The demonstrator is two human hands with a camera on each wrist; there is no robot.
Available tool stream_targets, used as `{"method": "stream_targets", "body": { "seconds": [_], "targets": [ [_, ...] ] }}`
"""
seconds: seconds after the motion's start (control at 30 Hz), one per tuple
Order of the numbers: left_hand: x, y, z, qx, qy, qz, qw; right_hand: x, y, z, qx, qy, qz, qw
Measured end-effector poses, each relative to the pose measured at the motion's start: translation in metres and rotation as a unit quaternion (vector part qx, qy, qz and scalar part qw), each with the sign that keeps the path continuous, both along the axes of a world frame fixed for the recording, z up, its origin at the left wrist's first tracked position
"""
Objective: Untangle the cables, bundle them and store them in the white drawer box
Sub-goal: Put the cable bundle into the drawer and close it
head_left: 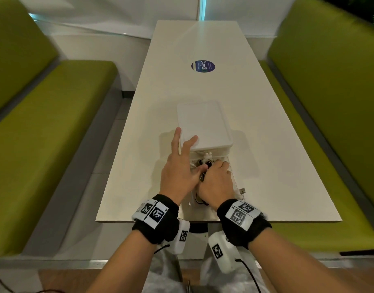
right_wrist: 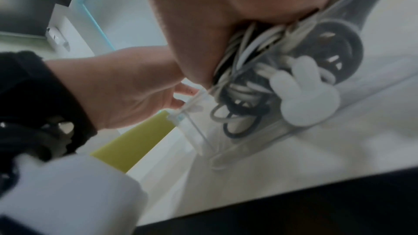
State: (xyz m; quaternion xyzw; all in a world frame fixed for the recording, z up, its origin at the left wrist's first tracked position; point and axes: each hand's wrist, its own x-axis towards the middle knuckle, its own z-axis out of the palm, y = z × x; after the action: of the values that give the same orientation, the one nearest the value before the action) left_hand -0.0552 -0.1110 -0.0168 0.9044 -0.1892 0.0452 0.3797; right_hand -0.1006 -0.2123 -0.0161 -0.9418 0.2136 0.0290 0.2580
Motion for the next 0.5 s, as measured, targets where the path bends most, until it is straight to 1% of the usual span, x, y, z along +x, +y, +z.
{"method": "stream_targets", "body": {
  "seconds": [0.13, 0.27, 0.4, 0.5],
  "targets": [
    [-0.001, -0.002, -0.002, 0.001, -0.006, 0.01, 1.0, -0.001, -0.003, 0.004, 0.069, -0.017, -0.027, 0.997],
    [0.0, 0.0, 0.0, 0.002, -0.005, 0.009, 1.0, 0.0, -0.006, 0.007, 0.113, -0.004, -0.03, 0.993],
    [-0.001, -0.001, 0.001, 0.009, -0.004, 0.019, 1.0, -0.005, -0.007, 0.013, 0.092, 0.017, 0.014, 0.996],
    [-0.001, -0.002, 0.0, 0.015, 0.002, 0.026, 1.0, -0.008, -0.008, 0.022, 0.065, 0.062, 0.075, 0.993]
  ]
}}
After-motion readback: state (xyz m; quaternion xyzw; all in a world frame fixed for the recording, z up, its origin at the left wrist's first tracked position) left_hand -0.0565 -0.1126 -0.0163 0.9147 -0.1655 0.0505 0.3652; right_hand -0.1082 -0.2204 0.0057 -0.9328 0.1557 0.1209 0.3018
